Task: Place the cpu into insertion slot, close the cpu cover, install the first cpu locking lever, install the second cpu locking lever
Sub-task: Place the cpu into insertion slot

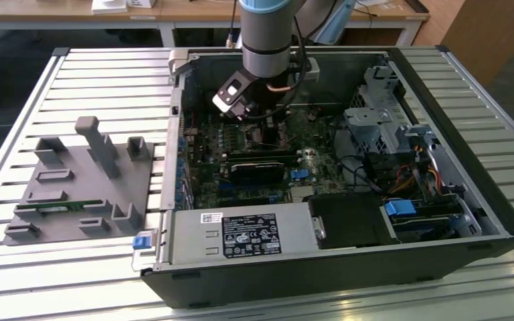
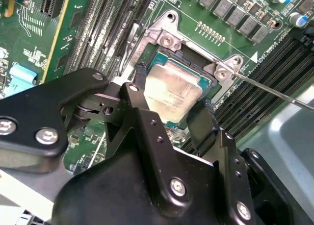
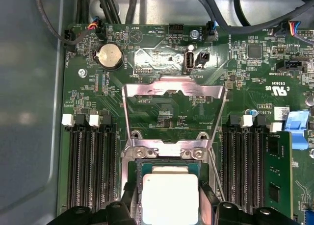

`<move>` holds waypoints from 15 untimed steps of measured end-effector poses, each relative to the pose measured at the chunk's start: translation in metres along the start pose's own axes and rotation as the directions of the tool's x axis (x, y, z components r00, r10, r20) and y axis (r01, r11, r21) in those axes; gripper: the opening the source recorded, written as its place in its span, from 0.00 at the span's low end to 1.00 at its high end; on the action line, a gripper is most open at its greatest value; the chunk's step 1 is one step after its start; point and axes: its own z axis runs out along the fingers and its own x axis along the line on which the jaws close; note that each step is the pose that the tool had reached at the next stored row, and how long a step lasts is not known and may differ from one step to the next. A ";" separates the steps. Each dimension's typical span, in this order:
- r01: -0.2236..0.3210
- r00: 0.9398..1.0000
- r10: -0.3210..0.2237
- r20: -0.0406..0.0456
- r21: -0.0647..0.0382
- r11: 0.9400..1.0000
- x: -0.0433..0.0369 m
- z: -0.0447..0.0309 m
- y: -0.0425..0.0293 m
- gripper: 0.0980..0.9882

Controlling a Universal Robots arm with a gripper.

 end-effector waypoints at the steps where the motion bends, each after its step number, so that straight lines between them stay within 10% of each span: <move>1: -0.001 1.000 0.001 0.000 0.000 1.000 0.0004 0.0000 0.0000 0.58; 15: -0.005 1.000 0.005 0.000 0.000 1.000 -0.0001 -0.0014 0.0001 0.58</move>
